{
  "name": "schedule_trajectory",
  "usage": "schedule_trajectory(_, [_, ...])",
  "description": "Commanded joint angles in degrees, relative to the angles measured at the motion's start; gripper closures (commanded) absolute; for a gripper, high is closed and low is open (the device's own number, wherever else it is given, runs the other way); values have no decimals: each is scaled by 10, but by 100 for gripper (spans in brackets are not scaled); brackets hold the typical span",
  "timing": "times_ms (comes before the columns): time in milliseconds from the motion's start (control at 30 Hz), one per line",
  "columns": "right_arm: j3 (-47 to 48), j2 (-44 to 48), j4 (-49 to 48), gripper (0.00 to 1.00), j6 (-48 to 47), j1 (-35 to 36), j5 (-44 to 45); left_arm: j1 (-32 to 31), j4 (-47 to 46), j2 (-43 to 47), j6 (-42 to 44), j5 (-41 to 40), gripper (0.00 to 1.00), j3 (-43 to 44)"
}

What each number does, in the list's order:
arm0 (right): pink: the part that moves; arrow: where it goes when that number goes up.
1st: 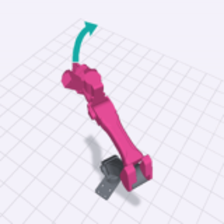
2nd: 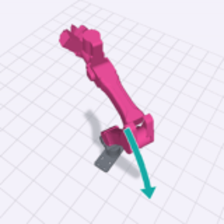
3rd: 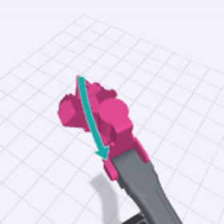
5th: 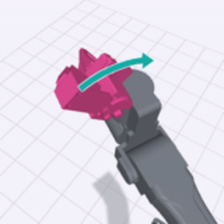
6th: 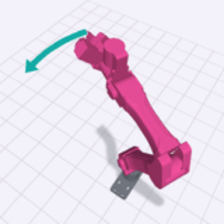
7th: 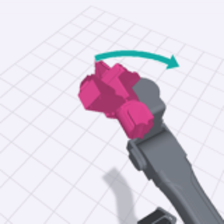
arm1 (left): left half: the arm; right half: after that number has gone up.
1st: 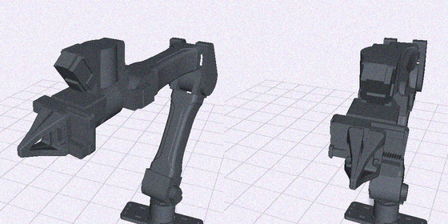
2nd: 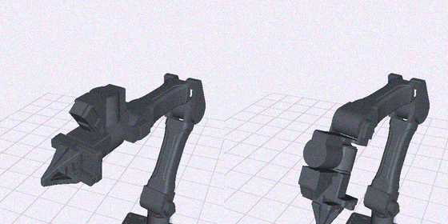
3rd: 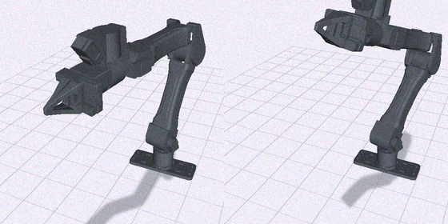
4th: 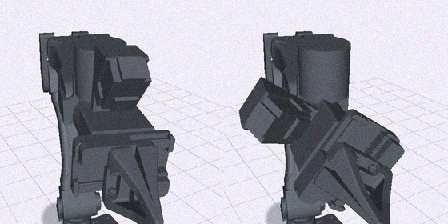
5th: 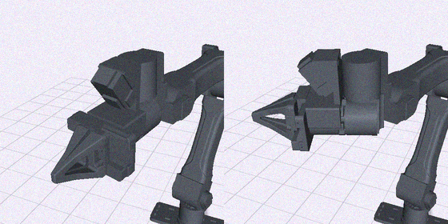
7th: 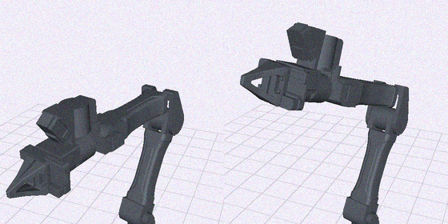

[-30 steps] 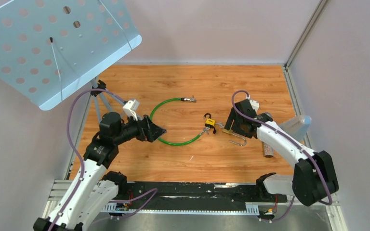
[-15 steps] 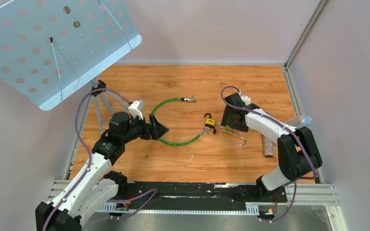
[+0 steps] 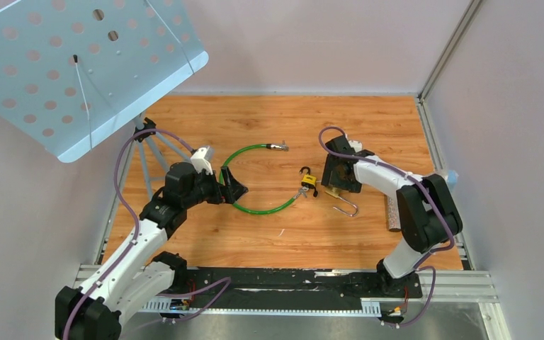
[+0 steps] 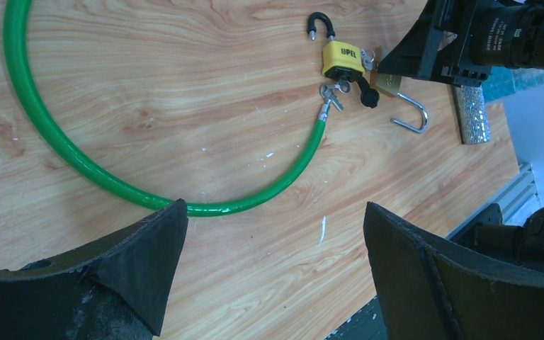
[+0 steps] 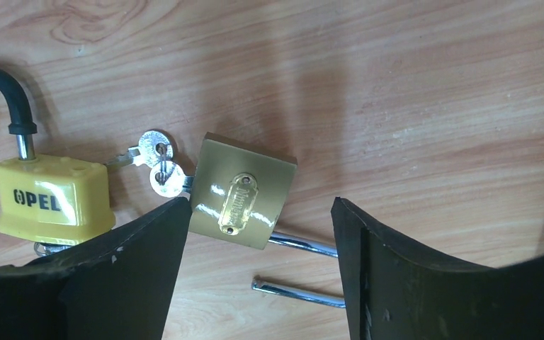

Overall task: Lock with the key
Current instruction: Pick up the lock from the center of the board.

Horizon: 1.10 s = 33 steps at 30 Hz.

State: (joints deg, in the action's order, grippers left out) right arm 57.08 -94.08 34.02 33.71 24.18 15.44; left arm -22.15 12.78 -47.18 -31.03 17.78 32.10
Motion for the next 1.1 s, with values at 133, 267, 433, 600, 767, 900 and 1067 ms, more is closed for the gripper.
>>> schedule_trajectory(133, [17, -32, -26, 28, -30, 2, -14, -3, -36, 0, 3, -11, 0, 15])
schedule_trajectory(267, [20, -31, -26, 24, -18, 2, -21, -2, -35, -4, 6, -12, 0, 16])
schedule_trajectory(433, [27, -24, -25, 20, 14, 3, -22, -3, -34, -3, 3, -16, 0, 13])
schedule_trajectory(600, [36, -35, -18, 24, 50, 19, 6, -3, -36, -11, 3, -16, 0, 14])
schedule_trajectory(767, [22, -37, -7, 32, 77, 25, 23, -3, -40, -20, 4, -10, 0, 17])
schedule_trajectory(900, [4, -20, -9, 46, 85, 26, 27, -3, -46, -24, 4, -1, 0, 17])
schedule_trajectory(1067, [-8, -3, -29, 61, 73, 25, 35, -3, -67, -31, -8, 21, 0, 14])
